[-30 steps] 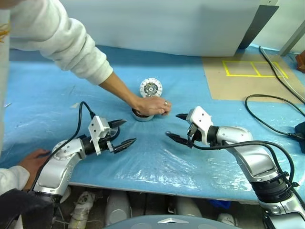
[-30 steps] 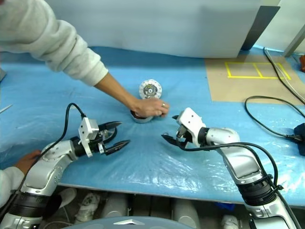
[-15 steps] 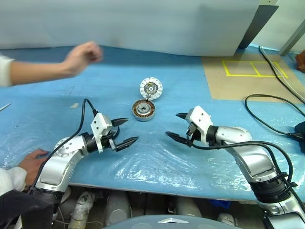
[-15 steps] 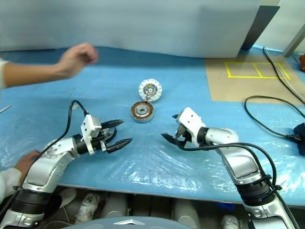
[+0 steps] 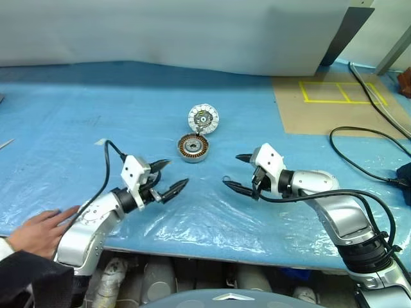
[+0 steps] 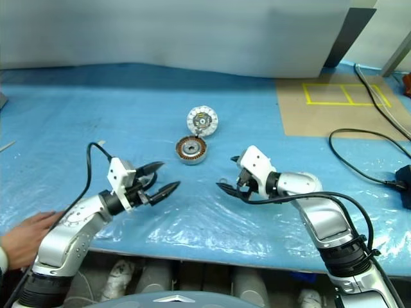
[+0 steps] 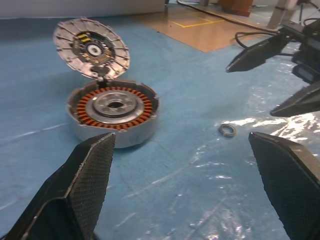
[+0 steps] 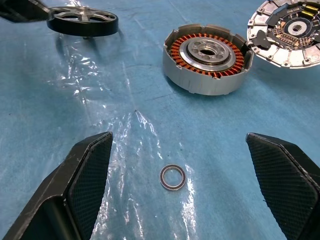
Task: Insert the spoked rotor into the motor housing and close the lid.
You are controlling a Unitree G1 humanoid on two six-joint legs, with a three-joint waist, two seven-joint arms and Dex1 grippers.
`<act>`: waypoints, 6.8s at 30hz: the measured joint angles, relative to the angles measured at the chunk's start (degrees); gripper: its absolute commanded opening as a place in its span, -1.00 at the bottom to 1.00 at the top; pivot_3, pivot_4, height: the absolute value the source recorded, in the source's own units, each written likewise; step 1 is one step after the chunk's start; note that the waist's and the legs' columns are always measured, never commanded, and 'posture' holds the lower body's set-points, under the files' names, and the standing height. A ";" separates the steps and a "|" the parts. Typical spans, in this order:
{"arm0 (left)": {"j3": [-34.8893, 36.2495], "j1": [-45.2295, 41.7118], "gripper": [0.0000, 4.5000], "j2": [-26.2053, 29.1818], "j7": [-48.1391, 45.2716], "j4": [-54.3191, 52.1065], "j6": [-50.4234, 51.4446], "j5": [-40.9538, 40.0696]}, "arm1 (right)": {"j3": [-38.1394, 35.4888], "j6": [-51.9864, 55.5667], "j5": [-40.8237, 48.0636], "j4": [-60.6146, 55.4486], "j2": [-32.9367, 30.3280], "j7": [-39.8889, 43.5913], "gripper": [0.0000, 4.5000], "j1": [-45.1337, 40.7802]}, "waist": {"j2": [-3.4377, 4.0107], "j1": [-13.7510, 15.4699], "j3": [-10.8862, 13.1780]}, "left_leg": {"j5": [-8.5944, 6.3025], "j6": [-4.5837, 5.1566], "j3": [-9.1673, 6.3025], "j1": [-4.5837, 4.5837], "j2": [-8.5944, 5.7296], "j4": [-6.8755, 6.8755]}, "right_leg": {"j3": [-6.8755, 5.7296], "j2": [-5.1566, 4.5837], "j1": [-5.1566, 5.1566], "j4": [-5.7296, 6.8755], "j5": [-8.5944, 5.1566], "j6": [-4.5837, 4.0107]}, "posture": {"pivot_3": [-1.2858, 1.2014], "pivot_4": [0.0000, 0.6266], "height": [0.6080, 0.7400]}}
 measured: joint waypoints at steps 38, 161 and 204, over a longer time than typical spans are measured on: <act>-0.24 -6.94 1.00 3.89 -7.35 6.14 -1.18 1.61 | 0.47 -1.14 -0.86 2.25 0.58 0.50 0.99 -2.13 | 0.00 0.01 0.00 | 0.00 -0.01 0.00 -0.01 0.00 -0.04 | -0.01 0.00 0.00 -0.04 0.00 -0.01 | 0.03 -0.52 1.00; -1.90 -0.61 1.00 3.68 -6.97 3.58 -2.07 2.73 | 16.75 -34.39 -15.60 27.99 6.07 39.87 0.80 -33.16 | -0.08 -0.45 -0.02 | -0.14 0.31 0.21 -0.57 0.46 0.66 | -0.12 0.10 -0.88 1.16 -0.29 -0.57 | 0.03 -0.52 1.00; -3.41 -4.50 1.00 5.47 -11.38 5.36 -0.62 2.15 | 3.50 -13.01 -10.19 20.80 7.96 1.74 -0.67 -2.42 | -0.08 -0.31 -0.02 | -0.01 0.05 0.20 -0.33 0.24 0.41 | 0.04 0.06 -0.73 0.98 -0.32 -0.48 | 0.03 -0.52 1.00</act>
